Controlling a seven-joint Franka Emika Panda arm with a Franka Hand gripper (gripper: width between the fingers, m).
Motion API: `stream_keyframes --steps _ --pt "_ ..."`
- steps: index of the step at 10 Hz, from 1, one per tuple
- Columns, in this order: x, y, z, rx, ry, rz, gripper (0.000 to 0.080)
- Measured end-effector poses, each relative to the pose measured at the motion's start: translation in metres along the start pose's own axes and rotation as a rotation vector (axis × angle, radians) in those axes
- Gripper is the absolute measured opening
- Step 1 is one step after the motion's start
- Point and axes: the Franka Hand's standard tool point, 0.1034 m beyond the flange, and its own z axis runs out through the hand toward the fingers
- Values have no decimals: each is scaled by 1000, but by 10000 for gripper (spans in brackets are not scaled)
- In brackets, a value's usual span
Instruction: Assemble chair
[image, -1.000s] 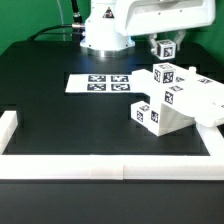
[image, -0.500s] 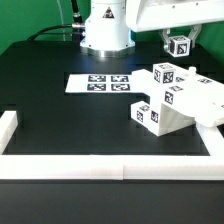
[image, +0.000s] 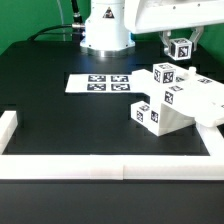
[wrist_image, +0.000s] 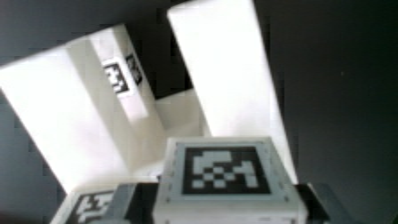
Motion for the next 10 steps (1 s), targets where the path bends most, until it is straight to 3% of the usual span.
stream_keyframes --steps 10 --pt "4 -8 14 -10 -3 29 271"
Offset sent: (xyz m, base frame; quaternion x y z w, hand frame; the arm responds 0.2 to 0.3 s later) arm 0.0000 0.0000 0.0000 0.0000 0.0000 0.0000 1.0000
